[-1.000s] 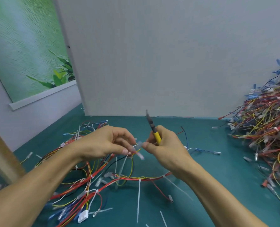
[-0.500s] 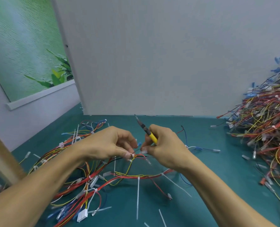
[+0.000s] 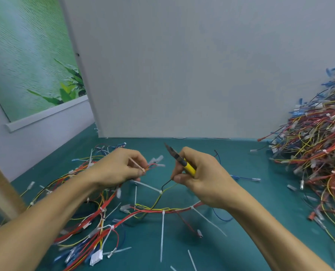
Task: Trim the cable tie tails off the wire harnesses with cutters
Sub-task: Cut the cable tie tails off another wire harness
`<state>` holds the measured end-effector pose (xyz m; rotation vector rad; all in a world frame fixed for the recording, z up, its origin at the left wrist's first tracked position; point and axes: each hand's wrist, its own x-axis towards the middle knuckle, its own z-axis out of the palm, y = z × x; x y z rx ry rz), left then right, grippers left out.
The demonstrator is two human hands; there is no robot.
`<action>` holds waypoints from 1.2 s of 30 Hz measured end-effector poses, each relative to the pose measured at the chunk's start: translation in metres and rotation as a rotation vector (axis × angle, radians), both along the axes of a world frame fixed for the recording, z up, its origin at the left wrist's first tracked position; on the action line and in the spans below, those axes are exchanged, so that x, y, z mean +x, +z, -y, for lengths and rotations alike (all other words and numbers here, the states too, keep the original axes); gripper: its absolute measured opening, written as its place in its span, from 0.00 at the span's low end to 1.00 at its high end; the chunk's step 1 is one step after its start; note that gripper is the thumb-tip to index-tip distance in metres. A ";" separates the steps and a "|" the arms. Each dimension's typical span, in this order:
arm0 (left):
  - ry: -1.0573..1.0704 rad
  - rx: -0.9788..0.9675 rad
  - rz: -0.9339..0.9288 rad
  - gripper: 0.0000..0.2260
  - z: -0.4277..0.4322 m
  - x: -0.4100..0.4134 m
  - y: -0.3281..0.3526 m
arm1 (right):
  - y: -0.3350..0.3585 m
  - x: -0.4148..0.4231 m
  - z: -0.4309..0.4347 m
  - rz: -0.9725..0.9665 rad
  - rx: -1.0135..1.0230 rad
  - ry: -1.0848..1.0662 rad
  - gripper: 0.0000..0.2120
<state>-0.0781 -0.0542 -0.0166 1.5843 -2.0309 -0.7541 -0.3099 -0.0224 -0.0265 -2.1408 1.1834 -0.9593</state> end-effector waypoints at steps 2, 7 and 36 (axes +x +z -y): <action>0.051 -0.079 0.001 0.07 0.002 0.016 0.000 | -0.002 -0.010 0.004 -0.025 0.022 -0.078 0.10; 0.188 -0.442 0.547 0.08 0.016 0.089 0.002 | -0.014 -0.037 0.023 -0.090 0.034 -0.380 0.08; -0.136 -0.442 0.443 0.29 -0.027 0.094 -0.068 | -0.036 -0.002 0.004 -0.580 -0.181 -0.376 0.13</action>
